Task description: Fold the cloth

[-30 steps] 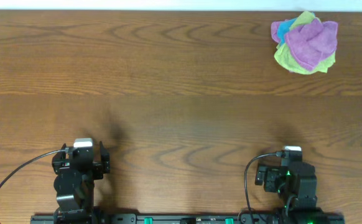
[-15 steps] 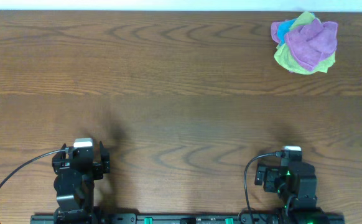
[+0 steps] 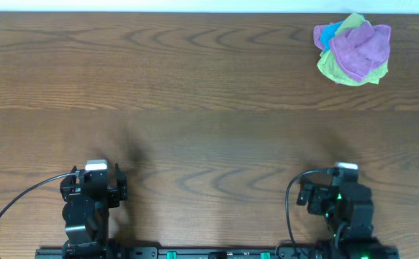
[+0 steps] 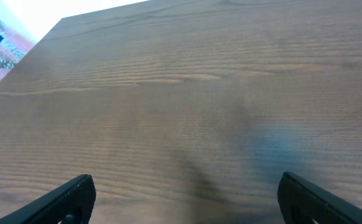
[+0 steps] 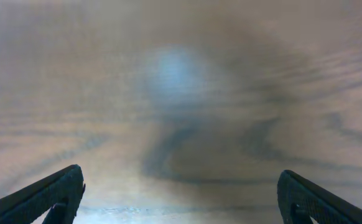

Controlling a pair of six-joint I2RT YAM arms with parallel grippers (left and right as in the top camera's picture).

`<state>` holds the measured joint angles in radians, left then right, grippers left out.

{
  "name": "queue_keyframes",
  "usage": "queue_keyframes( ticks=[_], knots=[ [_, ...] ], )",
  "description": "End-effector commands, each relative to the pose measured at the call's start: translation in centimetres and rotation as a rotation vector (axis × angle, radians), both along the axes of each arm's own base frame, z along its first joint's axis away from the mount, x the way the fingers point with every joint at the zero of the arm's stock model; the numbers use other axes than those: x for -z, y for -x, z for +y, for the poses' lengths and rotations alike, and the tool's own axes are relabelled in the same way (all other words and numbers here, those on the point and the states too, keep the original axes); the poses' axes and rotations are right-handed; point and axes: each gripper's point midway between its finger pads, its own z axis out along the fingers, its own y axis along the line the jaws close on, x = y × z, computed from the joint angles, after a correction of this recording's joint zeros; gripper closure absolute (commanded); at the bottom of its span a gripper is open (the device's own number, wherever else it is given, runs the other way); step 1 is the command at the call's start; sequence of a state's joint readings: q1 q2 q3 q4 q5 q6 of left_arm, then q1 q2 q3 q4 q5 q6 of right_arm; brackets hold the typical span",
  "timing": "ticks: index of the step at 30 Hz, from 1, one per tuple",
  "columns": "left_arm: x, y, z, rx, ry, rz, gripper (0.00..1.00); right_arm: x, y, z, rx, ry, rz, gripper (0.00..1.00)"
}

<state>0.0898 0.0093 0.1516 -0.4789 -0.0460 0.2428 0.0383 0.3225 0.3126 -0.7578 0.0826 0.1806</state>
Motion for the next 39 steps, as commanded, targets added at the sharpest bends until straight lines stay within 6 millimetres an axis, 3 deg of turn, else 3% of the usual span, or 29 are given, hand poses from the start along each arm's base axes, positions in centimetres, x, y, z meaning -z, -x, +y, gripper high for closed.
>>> queue_keyframes(
  ticks=[1,9,16,21,34,39],
  knots=[
    [0.7,0.1,0.3,-0.015,-0.001,0.015,0.05,-3.4,-1.2,-1.0,0.064,0.008,-0.017,0.01],
    [0.7,0.1,0.3,-0.015,-0.001,0.015,0.05,-9.4,-5.5,-2.3,0.12,0.019,0.009,0.01],
    [0.7,0.1,0.3,-0.015,-0.001,0.015,0.05,-12.3,-10.4,-3.3,0.151,0.043,0.051,0.01],
    [0.7,0.1,0.3,-0.015,-0.001,0.015,0.05,-12.8,-13.5,-4.4,0.182,0.038,0.085,0.01],
    [0.7,0.1,0.3,-0.015,-0.001,0.015,0.05,-11.8,-22.2,-11.0,0.325,0.031,0.043,0.01],
    [0.7,0.1,0.3,-0.015,-0.001,0.015,0.05,-11.1,-25.1,-11.7,0.302,0.031,-0.016,0.01]
  ],
)
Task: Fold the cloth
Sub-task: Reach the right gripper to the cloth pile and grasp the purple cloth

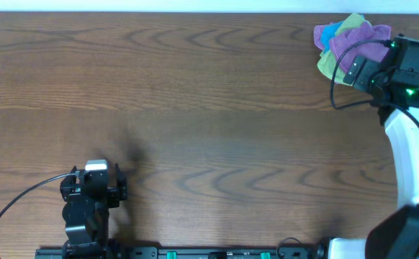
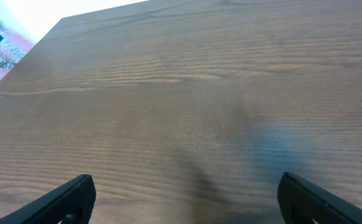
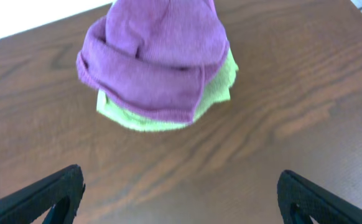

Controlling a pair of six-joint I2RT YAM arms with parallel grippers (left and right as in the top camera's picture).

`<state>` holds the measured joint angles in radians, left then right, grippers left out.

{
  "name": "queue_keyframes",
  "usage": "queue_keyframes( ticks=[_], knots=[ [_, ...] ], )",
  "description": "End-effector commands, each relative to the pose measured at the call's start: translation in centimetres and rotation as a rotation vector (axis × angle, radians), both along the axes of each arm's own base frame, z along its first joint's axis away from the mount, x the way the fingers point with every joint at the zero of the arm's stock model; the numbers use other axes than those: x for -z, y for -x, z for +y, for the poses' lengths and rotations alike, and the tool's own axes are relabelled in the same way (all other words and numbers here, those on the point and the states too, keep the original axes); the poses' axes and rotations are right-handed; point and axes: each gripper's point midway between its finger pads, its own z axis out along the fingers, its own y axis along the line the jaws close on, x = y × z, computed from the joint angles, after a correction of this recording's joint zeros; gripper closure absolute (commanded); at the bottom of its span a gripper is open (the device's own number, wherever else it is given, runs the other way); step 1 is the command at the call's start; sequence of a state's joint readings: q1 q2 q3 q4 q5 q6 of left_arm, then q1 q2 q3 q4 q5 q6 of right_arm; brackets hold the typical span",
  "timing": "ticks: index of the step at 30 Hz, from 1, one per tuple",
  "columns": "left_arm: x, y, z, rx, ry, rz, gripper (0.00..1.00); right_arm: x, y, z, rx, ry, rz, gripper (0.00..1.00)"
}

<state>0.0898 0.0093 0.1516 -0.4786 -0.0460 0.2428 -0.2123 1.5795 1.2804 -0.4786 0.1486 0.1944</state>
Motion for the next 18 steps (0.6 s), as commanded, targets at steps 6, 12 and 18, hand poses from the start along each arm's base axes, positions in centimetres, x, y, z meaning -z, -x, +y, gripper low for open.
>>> queue_keyframes(
  ticks=[6,12,18],
  knots=[
    [0.7,0.1,0.3,-0.015,-0.001,0.015,0.05,-0.5,-2.9,-0.9,-0.006,0.015,-0.085,0.01],
    [0.7,0.1,0.3,-0.015,-0.001,0.015,0.05,0.3,-5.3,-1.0,-0.046,0.038,-0.133,0.01],
    [0.7,0.1,0.3,-0.015,-0.001,0.015,0.05,3.0,-8.3,-1.6,-0.067,0.044,-0.102,0.01]
  ],
)
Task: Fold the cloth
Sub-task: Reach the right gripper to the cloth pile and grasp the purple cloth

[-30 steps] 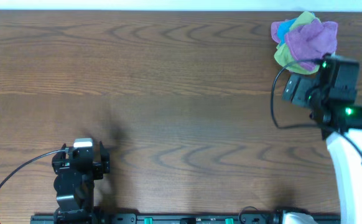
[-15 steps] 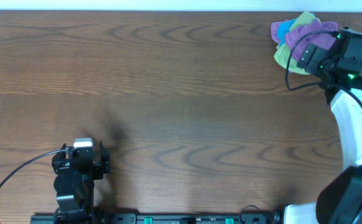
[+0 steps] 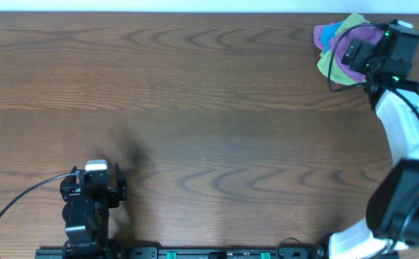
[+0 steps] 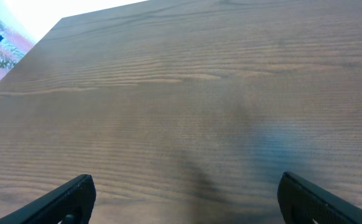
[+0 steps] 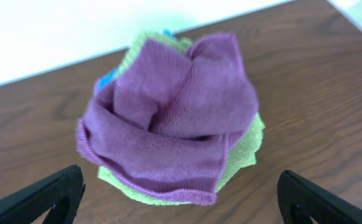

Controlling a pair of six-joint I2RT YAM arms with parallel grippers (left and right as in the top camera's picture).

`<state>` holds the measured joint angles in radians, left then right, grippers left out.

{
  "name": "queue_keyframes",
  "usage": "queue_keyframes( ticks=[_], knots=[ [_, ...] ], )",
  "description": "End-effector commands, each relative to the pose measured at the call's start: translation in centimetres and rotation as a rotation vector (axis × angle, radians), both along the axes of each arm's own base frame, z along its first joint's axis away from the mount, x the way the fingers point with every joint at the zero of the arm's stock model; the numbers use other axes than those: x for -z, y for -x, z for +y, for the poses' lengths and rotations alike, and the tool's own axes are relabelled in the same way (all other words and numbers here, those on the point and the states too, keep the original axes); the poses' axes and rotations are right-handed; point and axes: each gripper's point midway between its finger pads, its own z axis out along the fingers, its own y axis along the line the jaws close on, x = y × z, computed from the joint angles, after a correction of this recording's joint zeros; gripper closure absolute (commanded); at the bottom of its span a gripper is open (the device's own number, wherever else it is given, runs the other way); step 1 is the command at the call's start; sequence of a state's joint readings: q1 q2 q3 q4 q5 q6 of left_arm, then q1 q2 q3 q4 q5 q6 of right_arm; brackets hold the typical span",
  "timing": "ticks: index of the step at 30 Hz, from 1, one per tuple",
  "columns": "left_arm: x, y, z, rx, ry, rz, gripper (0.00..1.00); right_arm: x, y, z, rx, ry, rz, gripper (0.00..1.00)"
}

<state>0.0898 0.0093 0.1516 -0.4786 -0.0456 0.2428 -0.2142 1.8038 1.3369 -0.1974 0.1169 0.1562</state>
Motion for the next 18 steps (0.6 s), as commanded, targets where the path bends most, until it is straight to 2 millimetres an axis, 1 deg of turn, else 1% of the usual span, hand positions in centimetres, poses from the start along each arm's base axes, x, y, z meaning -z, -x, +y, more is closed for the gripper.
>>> queue_keyframes(
  ticks=[1,5,11,18],
  knots=[
    [0.7,0.1,0.3,-0.015,-0.001,0.015,0.05,0.4,-1.8,-0.7,-0.023,0.018,0.005,0.01],
    [0.7,0.1,0.3,-0.015,-0.001,0.015,0.05,1.1,-3.7,-0.9,-0.041,0.028,0.01,0.01],
    [0.7,0.1,0.3,-0.015,-0.001,0.015,0.05,2.6,-5.7,-1.5,-0.048,0.036,0.024,0.05],
    [0.7,0.1,0.3,-0.015,-0.001,0.015,0.05,4.9,-5.7,-1.3,-0.056,0.018,0.078,0.07]
  ],
)
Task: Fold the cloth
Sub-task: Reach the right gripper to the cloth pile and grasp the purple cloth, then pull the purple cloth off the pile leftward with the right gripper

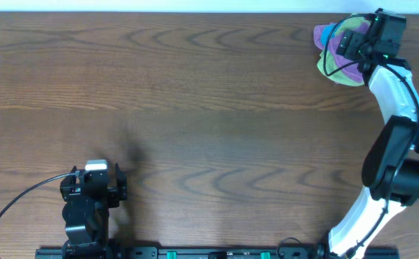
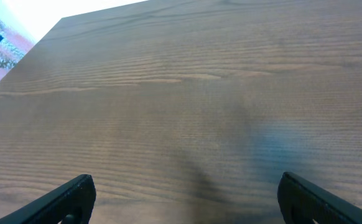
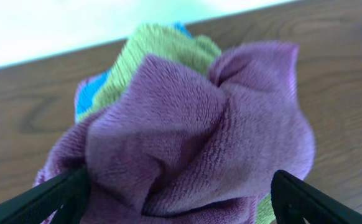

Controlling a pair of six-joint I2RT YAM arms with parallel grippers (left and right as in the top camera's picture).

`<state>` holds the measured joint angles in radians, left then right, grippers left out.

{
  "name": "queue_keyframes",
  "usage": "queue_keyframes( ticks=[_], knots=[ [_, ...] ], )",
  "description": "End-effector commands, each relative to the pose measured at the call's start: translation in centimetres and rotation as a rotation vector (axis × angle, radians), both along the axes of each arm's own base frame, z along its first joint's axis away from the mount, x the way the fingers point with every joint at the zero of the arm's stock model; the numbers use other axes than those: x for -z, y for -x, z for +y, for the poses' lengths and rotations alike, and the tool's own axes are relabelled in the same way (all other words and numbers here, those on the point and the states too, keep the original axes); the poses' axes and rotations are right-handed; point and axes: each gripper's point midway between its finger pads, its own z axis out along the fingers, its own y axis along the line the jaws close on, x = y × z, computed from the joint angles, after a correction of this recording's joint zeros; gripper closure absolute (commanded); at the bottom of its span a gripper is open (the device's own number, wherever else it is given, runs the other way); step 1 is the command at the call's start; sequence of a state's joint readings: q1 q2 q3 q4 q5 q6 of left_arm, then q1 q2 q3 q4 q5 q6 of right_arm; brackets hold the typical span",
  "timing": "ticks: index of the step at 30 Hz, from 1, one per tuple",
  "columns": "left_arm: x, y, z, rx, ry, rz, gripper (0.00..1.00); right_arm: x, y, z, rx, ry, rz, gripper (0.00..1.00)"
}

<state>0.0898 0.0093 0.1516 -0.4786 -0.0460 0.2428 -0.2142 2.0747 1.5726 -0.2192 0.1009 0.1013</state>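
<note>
A crumpled pile of cloths lies at the table's far right corner: a purple cloth (image 3: 193, 130) on top, a green one (image 3: 162, 43) under it and a bit of blue (image 3: 91, 93). In the overhead view the pile (image 1: 330, 43) is partly covered by my right gripper (image 1: 355, 44). That gripper (image 3: 181, 202) is open, its fingers spread to either side of the purple cloth, low over it. My left gripper (image 1: 94, 188) rests at the near left edge, open (image 2: 184, 199), with only bare wood between its fingers.
The brown wooden table (image 1: 195, 108) stretches between the two arms. The right arm (image 1: 404, 101) reaches along the right side to the far corner. A white wall edge runs just behind the pile (image 3: 75, 25).
My right gripper has moved closer to the cloth pile and lower; the purple cloth now fills its view between the open fingers. The left arm has not moved.
Both grippers first rested open at the near edge, the pile untouched at the far right corner. Then the right arm was stretched out beside the pile, then nearer with the pile centred, and now it straddles the purple cloth. The left arm stayed put.
</note>
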Motion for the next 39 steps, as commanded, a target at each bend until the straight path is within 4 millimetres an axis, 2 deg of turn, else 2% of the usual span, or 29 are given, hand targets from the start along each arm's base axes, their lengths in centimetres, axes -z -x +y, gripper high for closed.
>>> queue_keyframes(
  ticks=[1,3,9,16,21,28,33,36,39],
  knots=[
    [0.7,0.1,0.3,-0.015,-0.001,0.015,0.05,0.6,-0.2,-0.3,-0.01,-0.003,0.013,0.07],
    [0.7,0.1,0.3,-0.015,-0.001,0.015,0.05,0.9,-0.1,-0.2,-0.015,-0.008,0.021,0.1],
    [0.7,0.1,0.3,-0.015,-0.001,0.015,0.05,1.2,0.1,0.0,-0.018,-0.014,0.036,0.57],
    [0.7,0.1,0.3,-0.015,-0.001,0.015,0.05,1.5,0.4,0.2,-0.025,-0.024,0.054,0.99],
    [0.7,0.1,0.3,-0.015,-0.001,0.015,0.05,-0.1,0.3,0.6,-0.032,-0.018,0.028,0.99],
    [0.7,0.1,0.3,-0.015,-0.001,0.015,0.05,-8.1,1.5,3.7,-0.082,0.005,-0.075,0.99],
    [0.7,0.1,0.3,-0.015,-0.001,0.015,0.05,-13.8,4.2,6.5,-0.12,0.022,-0.122,0.99],
    [0.7,0.1,0.3,-0.015,-0.001,0.015,0.05,-15.9,5.9,7.5,-0.129,0.031,-0.127,0.99],
    [0.7,0.1,0.3,-0.015,-0.001,0.015,0.05,-16.5,7.8,8.5,-0.146,0.024,-0.092,0.99]
  ],
)
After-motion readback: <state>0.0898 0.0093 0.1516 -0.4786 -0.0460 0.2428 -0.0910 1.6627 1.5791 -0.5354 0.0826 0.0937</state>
